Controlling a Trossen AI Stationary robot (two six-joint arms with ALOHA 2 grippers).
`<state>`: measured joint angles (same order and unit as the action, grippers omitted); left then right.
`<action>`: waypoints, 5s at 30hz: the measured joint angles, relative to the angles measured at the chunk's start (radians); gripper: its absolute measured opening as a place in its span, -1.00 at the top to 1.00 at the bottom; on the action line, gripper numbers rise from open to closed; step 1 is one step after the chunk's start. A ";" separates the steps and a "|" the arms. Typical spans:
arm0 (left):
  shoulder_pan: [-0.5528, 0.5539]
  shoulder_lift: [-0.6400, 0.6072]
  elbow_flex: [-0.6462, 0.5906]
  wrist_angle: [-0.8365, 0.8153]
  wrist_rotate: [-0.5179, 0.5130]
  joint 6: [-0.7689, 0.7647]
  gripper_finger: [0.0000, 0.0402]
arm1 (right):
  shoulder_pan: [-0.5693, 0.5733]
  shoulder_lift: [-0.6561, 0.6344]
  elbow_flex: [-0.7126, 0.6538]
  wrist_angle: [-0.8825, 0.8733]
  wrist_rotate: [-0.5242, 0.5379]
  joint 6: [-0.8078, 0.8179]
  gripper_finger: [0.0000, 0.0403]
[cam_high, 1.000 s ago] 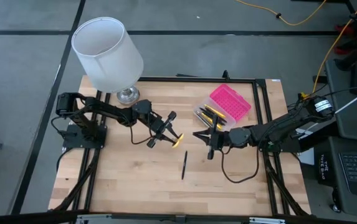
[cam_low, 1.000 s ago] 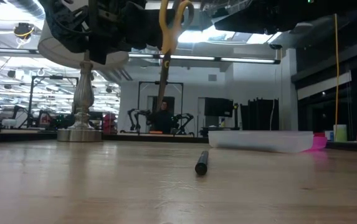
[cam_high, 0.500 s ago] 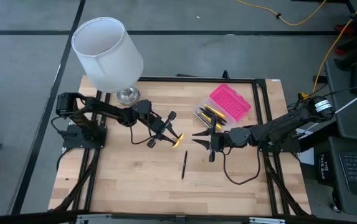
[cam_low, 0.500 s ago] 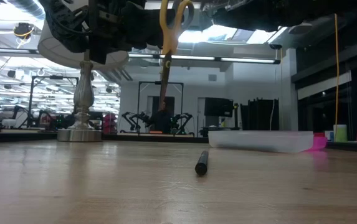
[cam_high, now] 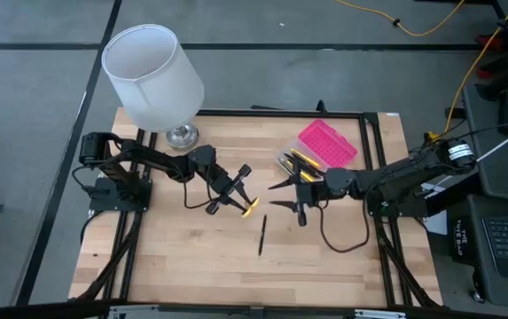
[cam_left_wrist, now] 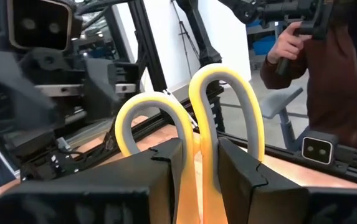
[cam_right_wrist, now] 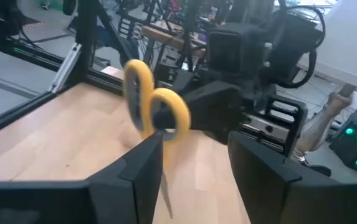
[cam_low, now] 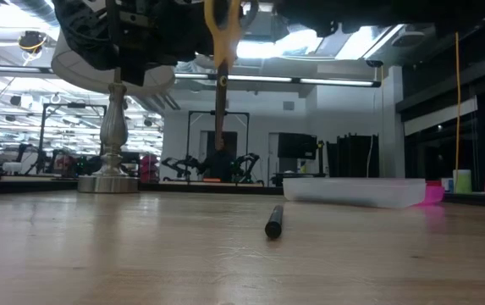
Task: Pick & place school supplies into a supply box
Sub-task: Put the yellow scissors into the pink supply box
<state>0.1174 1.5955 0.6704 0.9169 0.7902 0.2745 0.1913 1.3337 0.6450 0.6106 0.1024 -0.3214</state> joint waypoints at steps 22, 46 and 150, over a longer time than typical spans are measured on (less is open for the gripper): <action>-0.007 0.000 0.000 -0.008 -0.002 0.032 0.67 | -0.018 0.195 0.162 -0.003 -0.108 -0.073 0.09; -0.005 0.000 0.000 -0.008 -0.054 0.098 0.67 | -0.017 0.192 0.162 0.000 0.006 -0.077 0.78; 0.064 -0.028 0.000 -0.060 -0.527 0.061 0.97 | -0.460 -0.180 0.313 -1.207 0.191 0.639 0.79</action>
<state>0.1818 1.5677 0.6704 0.8566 0.2630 0.3359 -0.2690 1.1533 0.9585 -0.5968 0.2931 0.3176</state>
